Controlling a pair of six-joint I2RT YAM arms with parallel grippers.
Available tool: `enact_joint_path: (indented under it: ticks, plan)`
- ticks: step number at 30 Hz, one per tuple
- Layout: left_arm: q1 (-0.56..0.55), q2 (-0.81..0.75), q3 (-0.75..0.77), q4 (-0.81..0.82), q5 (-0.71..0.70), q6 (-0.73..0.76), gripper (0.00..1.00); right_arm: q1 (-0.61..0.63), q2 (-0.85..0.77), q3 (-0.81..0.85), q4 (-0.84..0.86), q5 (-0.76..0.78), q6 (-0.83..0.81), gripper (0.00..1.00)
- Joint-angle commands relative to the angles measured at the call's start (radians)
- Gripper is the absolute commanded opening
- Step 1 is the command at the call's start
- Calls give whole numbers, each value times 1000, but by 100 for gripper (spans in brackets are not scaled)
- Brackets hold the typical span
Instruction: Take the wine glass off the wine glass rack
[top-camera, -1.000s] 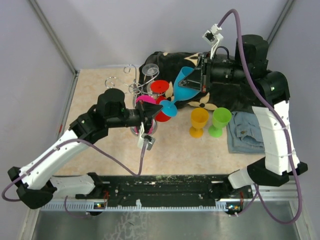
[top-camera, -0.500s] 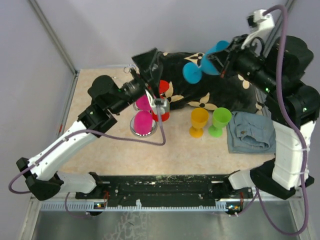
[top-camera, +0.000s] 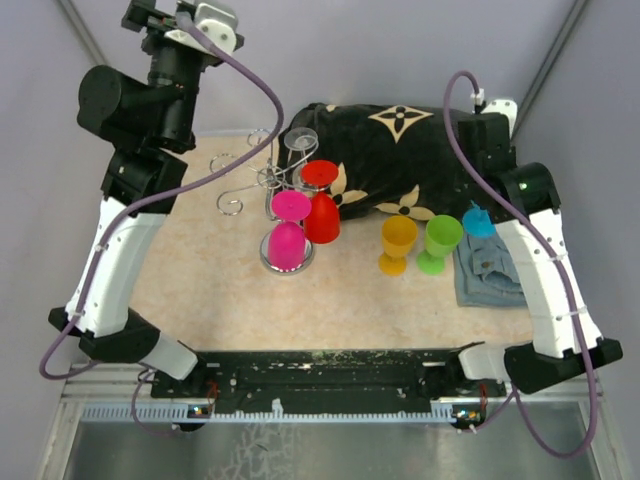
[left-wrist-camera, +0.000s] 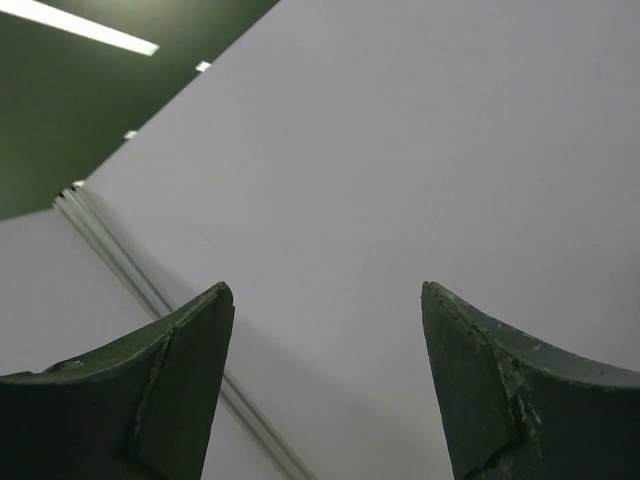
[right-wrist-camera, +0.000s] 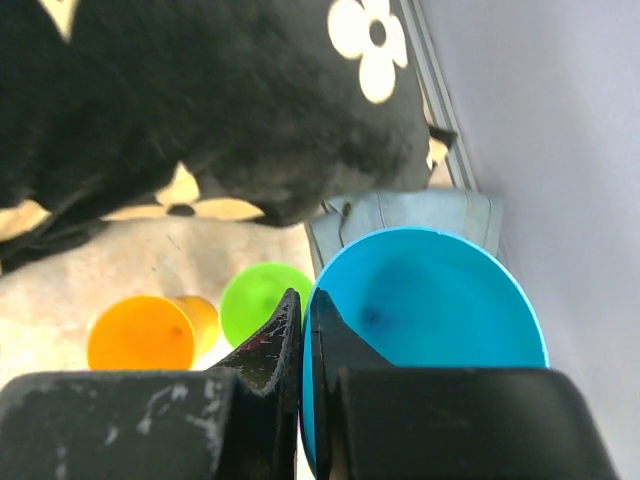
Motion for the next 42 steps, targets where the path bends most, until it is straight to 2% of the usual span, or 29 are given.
enact_joint_path:
  ticks: [1, 7, 11, 16, 21, 31, 42]
  plan:
    - [46, 10, 30, -191, -42, -263, 80, -8, -162, -25, -1, 92, 103, 0]
    - [102, -39, -51, -270, -39, -399, 80, -8, -225, -79, -99, 87, 173, 0]
    - [129, -44, -57, -291, -45, -466, 80, -1, -309, -246, -76, -28, 277, 0]
    - [156, -21, -8, -365, -35, -524, 80, 142, -333, -366, -59, 32, 383, 0]
    - [160, -20, -8, -381, -35, -532, 80, 250, -289, -429, -43, 93, 439, 0]
    - [160, -11, -5, -379, -28, -513, 79, 254, -367, -713, 77, 79, 491, 0]
    - [161, 31, 37, -389, -3, -507, 77, 254, -343, -940, 250, 66, 530, 0]
